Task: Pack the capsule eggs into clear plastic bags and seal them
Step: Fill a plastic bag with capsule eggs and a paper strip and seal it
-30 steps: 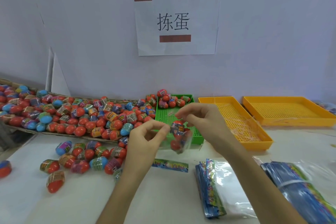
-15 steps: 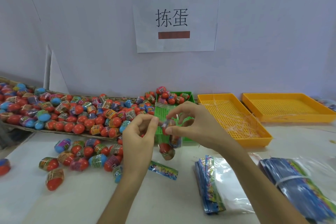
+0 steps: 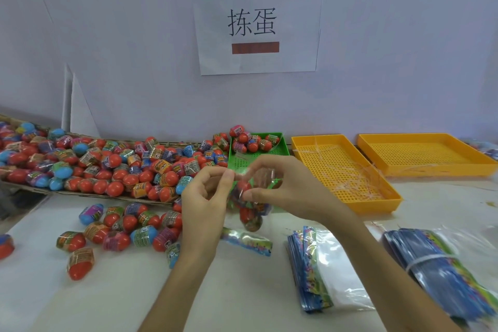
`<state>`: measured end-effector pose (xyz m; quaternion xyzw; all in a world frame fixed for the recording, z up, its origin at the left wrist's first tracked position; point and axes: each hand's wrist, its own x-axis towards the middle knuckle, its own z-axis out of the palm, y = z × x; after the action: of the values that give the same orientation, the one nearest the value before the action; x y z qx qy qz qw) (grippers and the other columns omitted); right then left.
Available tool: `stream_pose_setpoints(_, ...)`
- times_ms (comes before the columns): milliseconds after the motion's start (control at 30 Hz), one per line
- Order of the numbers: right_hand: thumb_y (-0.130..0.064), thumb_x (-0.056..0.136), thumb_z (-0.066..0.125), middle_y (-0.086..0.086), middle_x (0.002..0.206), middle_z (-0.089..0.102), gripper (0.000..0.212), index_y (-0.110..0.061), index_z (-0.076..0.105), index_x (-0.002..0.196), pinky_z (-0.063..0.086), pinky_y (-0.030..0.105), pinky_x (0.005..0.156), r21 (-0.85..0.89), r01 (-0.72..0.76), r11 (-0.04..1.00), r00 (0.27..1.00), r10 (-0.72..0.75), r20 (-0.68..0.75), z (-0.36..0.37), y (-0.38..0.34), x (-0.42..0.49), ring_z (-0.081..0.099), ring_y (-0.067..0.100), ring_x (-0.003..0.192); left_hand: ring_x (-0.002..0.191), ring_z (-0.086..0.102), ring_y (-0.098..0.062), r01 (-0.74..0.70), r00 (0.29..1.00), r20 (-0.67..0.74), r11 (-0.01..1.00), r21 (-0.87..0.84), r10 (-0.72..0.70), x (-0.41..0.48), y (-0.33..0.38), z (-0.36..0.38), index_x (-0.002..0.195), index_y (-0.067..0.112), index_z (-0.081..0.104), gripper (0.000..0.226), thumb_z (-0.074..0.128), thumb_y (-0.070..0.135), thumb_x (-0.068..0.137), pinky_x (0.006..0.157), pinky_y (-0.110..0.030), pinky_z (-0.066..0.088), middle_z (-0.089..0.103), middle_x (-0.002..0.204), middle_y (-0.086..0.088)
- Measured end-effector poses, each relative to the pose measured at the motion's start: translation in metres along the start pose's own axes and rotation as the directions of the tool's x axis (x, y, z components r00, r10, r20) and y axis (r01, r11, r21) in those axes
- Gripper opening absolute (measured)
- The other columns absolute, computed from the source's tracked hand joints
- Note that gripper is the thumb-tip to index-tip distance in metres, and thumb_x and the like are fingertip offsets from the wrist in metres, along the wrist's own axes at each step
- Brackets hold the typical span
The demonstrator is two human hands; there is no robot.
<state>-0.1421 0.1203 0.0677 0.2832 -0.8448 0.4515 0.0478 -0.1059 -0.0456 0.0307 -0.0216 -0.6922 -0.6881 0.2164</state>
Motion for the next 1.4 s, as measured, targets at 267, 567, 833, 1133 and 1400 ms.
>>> stream_pose_setpoints(267,-0.018,0.092,0.072,-0.007,0.094,0.071,0.007,-0.022,0.074,0.097,0.061,0.036,0.077,0.145,0.017,0.989,0.988,0.006,-0.156,-0.005,-0.005,-0.001,0.068,0.012,0.089,0.094,0.075,-0.017,0.244,0.923,0.31,0.97,-0.016,-0.227,0.003,0.002,-0.002,0.12,0.023,0.07,0.042,0.068,0.042,0.082,0.08,-0.028,0.059,0.078,0.1,-0.001)
stream_pose_setpoints(567,-0.036,0.083,0.08,-0.011,0.103,0.069,0.038,-0.03,0.064,0.116,0.06,0.039,0.085,0.304,-0.145,0.941,0.98,0.18,-0.088,0.0,0.002,0.003,0.07,0.012,0.093,0.082,0.073,-0.021,0.247,0.942,0.273,0.952,-0.18,-0.193,0.004,0.001,-0.003,0.095,0.019,0.072,0.012,0.073,0.011,0.085,0.07,-0.031,0.06,0.076,0.092,-0.005)
stream_pose_setpoints(833,-0.019,0.09,0.072,-0.005,0.082,0.07,0.02,-0.032,0.069,0.076,0.057,0.035,0.072,0.272,-0.051,0.961,0.983,0.096,-0.157,0.01,0.0,0.003,0.069,0.026,0.08,0.077,0.068,-0.022,0.173,0.97,0.2,0.972,-0.161,-0.14,0.004,0.002,-0.004,0.08,0.013,0.069,0.016,0.068,-0.003,0.083,0.066,-0.039,0.06,0.071,0.083,-0.005)
stream_pose_setpoints(1133,-0.023,0.087,0.077,-0.002,0.098,0.075,0.02,-0.023,0.073,0.107,0.061,0.033,0.085,0.254,-0.19,0.948,0.982,0.186,0.041,0.018,-0.001,0.002,0.073,0.014,0.091,0.084,0.073,-0.024,0.117,0.993,0.025,0.966,-0.232,-0.114,0.006,0.003,-0.006,0.095,0.015,0.077,0.013,0.076,0.013,0.082,0.064,-0.03,0.057,0.077,0.095,-0.009)
stream_pose_setpoints(1400,-0.018,0.079,0.073,-0.005,0.081,0.074,0.006,-0.022,0.075,0.083,0.062,0.026,0.071,0.262,-0.219,0.94,0.968,0.243,-0.061,0.022,0.003,0.004,0.072,0.009,0.075,0.086,0.074,-0.026,0.165,0.986,0.061,0.962,-0.217,-0.156,0.004,0.003,-0.001,0.085,0.019,0.078,0.017,0.065,0.013,0.095,0.061,-0.032,0.06,0.077,0.095,-0.011)
